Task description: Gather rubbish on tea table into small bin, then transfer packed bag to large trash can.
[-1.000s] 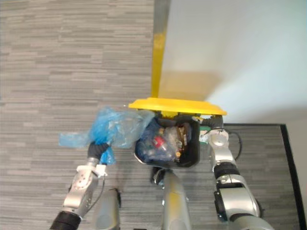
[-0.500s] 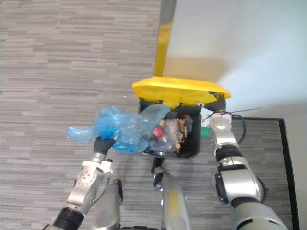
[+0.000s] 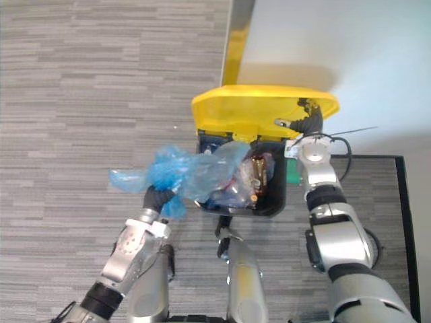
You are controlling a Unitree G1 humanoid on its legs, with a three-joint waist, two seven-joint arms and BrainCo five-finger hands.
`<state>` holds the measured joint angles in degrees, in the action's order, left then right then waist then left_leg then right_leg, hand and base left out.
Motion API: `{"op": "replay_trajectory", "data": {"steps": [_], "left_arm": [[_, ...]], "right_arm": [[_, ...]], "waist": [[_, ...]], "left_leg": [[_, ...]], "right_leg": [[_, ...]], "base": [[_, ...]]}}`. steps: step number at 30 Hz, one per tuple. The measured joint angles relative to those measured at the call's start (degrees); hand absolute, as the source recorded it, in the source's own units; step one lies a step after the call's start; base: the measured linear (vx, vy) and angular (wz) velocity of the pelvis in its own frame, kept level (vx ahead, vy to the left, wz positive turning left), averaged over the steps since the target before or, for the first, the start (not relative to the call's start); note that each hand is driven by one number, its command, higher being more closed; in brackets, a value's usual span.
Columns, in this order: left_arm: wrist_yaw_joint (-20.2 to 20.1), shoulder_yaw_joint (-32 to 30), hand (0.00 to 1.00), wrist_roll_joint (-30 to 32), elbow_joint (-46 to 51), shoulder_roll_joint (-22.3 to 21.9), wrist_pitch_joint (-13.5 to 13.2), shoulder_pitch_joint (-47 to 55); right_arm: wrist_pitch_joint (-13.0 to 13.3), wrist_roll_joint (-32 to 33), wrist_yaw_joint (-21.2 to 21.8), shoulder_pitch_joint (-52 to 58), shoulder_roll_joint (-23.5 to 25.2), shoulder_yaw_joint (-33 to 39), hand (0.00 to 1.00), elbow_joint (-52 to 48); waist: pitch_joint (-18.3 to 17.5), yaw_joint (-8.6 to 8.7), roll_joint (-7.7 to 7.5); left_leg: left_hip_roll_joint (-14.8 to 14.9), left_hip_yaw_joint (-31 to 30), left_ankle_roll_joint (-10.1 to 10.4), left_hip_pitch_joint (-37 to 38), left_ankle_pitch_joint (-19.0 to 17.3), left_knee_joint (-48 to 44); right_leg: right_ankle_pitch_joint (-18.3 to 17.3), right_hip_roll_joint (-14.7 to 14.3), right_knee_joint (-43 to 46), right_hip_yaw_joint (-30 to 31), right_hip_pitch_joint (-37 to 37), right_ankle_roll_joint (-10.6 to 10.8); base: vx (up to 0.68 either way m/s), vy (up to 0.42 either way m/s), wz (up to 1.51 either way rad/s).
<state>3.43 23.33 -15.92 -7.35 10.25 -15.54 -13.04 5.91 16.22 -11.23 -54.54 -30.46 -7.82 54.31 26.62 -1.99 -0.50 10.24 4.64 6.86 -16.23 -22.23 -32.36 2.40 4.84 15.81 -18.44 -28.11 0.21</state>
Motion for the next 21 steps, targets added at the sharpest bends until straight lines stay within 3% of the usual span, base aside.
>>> {"op": "replay_trajectory", "data": {"steps": [5,10,15,21], "left_arm": [[0.2,2.5,1.00,1.7,0.1,-0.5,-0.2,-5.9],[0.4,5.9,1.00,3.6,-1.5,-1.0,-0.1,-9.8],[2.7,7.6,1.00,7.6,-10.4,-2.8,0.4,-17.1],[4.4,7.9,1.00,11.6,-23.6,-3.8,3.3,-29.0]], "right_arm": [[-0.7,0.0,0.0,-4.4,-3.0,-1.9,0.00,-1.6],[-0.7,0.0,1.5,-7.2,-4.3,-4.2,0.00,-5.2],[-0.7,0.0,2.0,-7.7,-4.3,-4.4,0.00,-6.5],[-0.8,0.1,2.4,-10.9,-3.9,-6.0,0.00,-11.1]], "waist": [[2.9,1.43,0.10],[3.4,1.70,0.09],[3.4,1.64,0.03],[4.0,1.69,-1.01]], "left_leg": [[0.1,-0.1,-0.5,-1.1,-0.3,-0.9],[0.5,1.0,0.0,-2.7,-0.1,-1.1],[1.2,1.3,0.1,-3.9,-0.2,-2.1],[3.0,4.2,0.5,-7.8,-1.4,-5.1]], "right_leg": [[0.2,-0.2,-0.2,0.2,-0.6,-0.2],[0.8,-0.9,-0.2,0.6,-2.9,-0.8],[1.3,-1.8,-0.9,1.1,-3.7,-1.1],[5.1,-4.0,-5.0,3.3,-6.3,-0.8]], "base": [[-0.03,-0.015,0.00],[-0.01,-0.033,-0.13],[-0.02,-0.030,-0.07],[-0.04,-0.011,-0.28]]}}
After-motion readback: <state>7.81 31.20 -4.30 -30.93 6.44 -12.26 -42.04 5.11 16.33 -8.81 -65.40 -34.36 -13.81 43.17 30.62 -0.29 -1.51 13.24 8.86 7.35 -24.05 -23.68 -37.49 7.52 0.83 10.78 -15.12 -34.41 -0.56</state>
